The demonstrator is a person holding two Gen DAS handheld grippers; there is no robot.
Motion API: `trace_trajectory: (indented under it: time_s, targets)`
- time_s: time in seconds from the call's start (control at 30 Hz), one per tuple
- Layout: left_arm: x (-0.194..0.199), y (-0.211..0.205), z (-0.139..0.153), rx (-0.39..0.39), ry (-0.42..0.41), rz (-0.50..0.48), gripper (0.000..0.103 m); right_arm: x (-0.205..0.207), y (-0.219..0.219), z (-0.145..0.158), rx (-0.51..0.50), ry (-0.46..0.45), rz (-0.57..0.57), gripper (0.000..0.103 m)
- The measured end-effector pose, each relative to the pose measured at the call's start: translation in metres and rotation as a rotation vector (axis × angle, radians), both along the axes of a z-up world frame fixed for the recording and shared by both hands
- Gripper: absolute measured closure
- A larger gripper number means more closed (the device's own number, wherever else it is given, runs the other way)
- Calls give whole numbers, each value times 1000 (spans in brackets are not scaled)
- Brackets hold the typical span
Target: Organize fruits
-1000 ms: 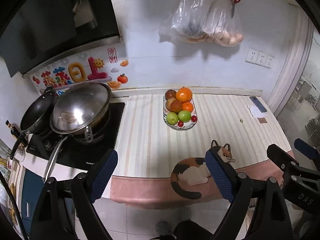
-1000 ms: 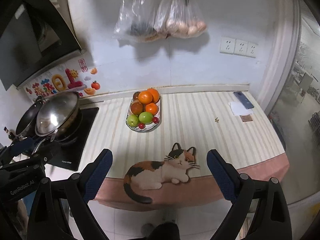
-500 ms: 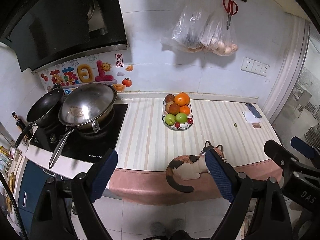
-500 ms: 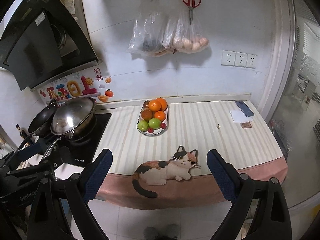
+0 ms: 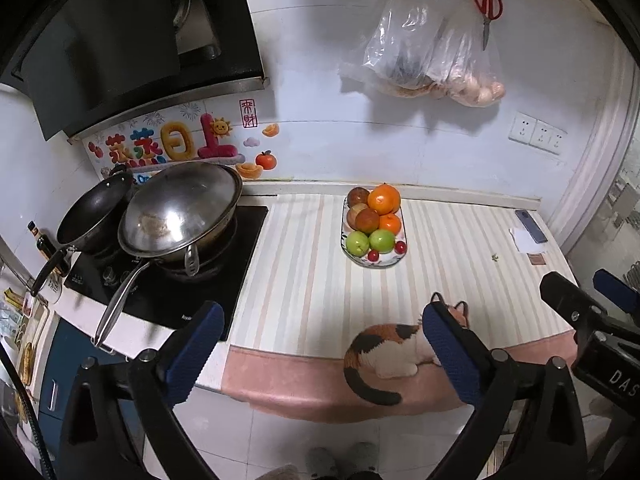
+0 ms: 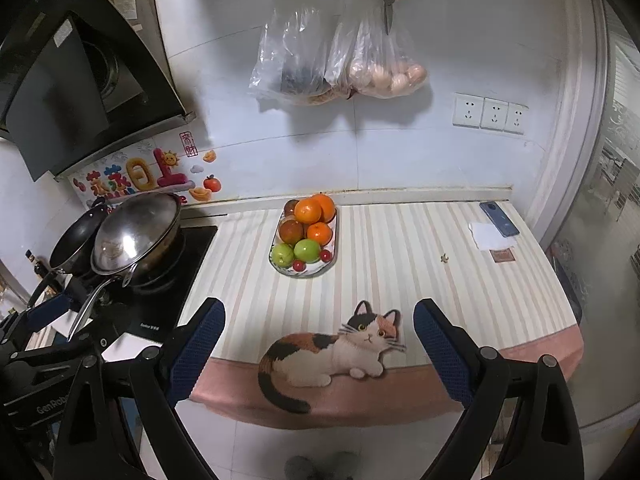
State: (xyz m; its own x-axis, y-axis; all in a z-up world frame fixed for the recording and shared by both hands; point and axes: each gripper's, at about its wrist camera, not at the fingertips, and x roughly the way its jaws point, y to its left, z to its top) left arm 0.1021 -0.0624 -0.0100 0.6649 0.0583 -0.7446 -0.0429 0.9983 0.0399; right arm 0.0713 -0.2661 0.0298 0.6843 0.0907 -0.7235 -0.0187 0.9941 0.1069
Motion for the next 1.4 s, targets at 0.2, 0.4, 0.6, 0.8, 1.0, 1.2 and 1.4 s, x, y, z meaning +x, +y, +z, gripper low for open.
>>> trace_trajectory:
  time_s: [0.2,0.4,0.6,0.8,1.0,1.2,1.4]
  targets:
    - [33,-3,-18,34,43,3,1,38,1,-23,-17,39,-7,2]
    - [59,0,-33,38,73,13,1,72,2,-48,-38,86,-10,2]
    - [74,6,-40,25,94,32,1,87,3,-62,-31,120,-4,2]
    - [78,10,-39,19,94,32,1,92,6,-65,-28,131,1,2]
    - [79,10,-38,24,92,32,1,91,8,-65,-28,135,1,2]
    - [78,10,-38,22,96,34,1,90,10,-64,-27,130,3,2]
    - [76,9,-37,18,93,37,1,89,13,-62,-33,128,9,2]
